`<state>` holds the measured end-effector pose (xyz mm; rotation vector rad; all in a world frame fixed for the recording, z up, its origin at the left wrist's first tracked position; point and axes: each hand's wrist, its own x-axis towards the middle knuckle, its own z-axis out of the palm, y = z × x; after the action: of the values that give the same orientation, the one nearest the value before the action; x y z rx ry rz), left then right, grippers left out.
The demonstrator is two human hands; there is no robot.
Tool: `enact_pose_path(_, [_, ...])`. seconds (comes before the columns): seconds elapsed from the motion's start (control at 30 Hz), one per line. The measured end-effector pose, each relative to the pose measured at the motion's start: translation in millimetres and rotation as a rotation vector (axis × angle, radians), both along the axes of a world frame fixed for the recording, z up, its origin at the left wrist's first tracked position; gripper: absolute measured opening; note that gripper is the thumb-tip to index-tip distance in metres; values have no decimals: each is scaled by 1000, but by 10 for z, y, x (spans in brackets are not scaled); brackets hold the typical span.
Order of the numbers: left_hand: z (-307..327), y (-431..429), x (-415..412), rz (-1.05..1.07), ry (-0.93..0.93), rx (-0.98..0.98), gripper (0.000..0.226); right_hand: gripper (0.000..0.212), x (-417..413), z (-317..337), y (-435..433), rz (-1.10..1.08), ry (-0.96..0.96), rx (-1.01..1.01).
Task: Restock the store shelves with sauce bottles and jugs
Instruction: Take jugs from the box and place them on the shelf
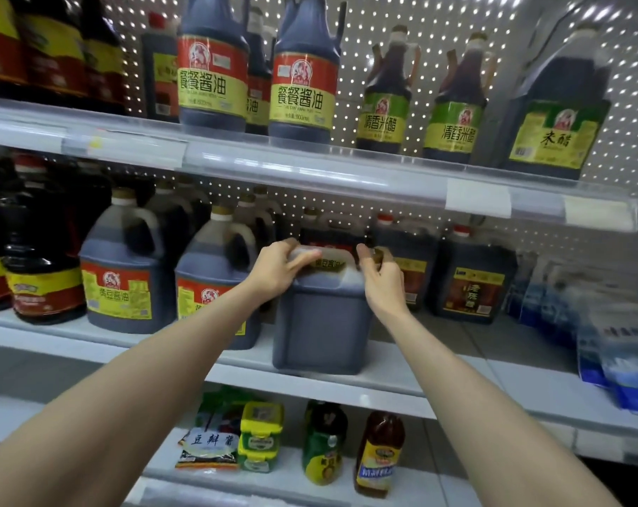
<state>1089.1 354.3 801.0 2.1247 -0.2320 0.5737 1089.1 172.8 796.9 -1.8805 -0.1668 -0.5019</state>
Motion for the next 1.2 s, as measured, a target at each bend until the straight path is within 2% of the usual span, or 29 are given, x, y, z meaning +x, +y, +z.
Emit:
enact_pose_path(0.3, [-86,-41,73,-60,25,-128,11,49,10,-30,9,49,98,33])
enact_pose_path(0.4, [-137,-68,47,-77,57,-233,20,46,-108,-124,-7,82,141,60])
enact_pose_path(0.5, [-188,-81,-34,-92,136,-359,30,65,-292,-241,-3,86,225,22])
enact_pose_path(0.6, [-256,-61,-117,-110,209,-393,50,64,-520,-286,118,94,238,17])
enact_pose_path(0.93, [-373,86,-167,-226,374,-497,72,63,-643,-218,596,46,390,165])
enact_pose_path(1.07, [-370,105,-276,-247,352,-509,57,65,-426,-290,557,82,363,272])
enact_pose_path(1.2, [-374,134,-405,-200,302,-507,54,73,-288,-299,521,135,395,310])
